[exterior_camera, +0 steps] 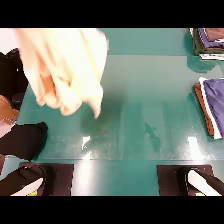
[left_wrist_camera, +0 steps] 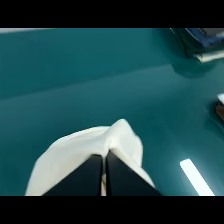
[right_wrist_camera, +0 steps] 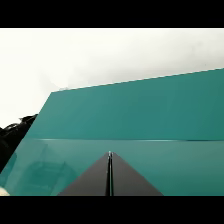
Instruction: Fold the shirts.
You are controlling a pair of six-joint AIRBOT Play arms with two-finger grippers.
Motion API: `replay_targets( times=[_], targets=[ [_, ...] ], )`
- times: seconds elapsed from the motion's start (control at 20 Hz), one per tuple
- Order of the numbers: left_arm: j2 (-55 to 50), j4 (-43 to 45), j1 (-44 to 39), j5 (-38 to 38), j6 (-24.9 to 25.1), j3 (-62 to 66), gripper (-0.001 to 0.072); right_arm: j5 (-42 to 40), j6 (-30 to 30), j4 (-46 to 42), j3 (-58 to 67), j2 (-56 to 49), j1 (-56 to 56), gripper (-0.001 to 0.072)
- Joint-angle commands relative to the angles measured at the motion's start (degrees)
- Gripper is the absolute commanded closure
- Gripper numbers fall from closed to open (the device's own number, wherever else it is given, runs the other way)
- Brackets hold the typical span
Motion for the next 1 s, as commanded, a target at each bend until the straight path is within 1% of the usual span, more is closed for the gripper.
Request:
replay_targets(
  times=[0.0,0.15,0.25,0.3,0.35,0.4,0.45,0.5,0.6,0.7,0.75,0.85,0.95],
  targets=[
    [-7.02,0.63,-10.91,0.85,-3.17,-5.92,0.0685,1.7,0.02,-0.02,0.48,0.0,0.85,0.0698],
    [-10.36,0.59,-18.51,4.72,-5.31,-14.88,0.0684,2.16,0.02,-0.02,0.48,0.0,0.79,0.0698],
    [-11.13,-0.02,-21.86,6.05,-5.44,-19.82,0.0682,2.16,0.02,-0.04,0.48,0.0,0.79,0.0698],
    [-11.3,-0.17,-22.84,5.77,-5.4,-21.92,0.0628,2.14,0.02,-0.07,0.48,0.0,0.79,0.0698],
    [-11.3,-0.39,-23.1,5.77,-5.42,-23.71,0.0304,2.14,0.02,-0.07,0.48,0.0,0.79,0.0698],
    [-11.3,-0.92,-22.91,5.9,-5.55,-25.0,0.0015,2.14,0.02,-0.11,0.48,0.0,0.79,0.0698],
    [-11.3,-0.61,-22.53,6.03,-5.07,-25.4,0.0073,2.12,0.02,-0.11,0.48,0.0,0.79,0.0698],
    [-11.28,0.85,-21.99,6.91,-4.09,-25.31,0.0087,2.16,0.02,-0.11,0.48,0.0,0.79,0.0698],
    [-11.3,1.27,-19.12,10.4,-1.14,-25.09,0.0088,2.45,0.02,-0.11,0.48,0.0,0.81,0.0698],
    [-11.85,-0.55,-13.97,13.79,0.09,-25.09,0.0088,3.78,0.02,-0.11,0.48,0.0,0.81,0.0698],
    [-12.68,-3.34,-11.13,14.82,2.54,-25.0,0.0088,4.7,0.02,-0.13,0.48,0.0,0.81,0.0698],
    [-15.93,-11.78,-5.51,15.91,10.08,-24.83,0.0088,6.25,0.02,-0.15,0.46,0.0,0.79,0.0698],
    [-21.53,-20.11,-1.09,14.84,16.59,-22.71,0.0088,7.04,0.02,-0.13,0.46,0.0,0.81,0.0698]
  ],
)
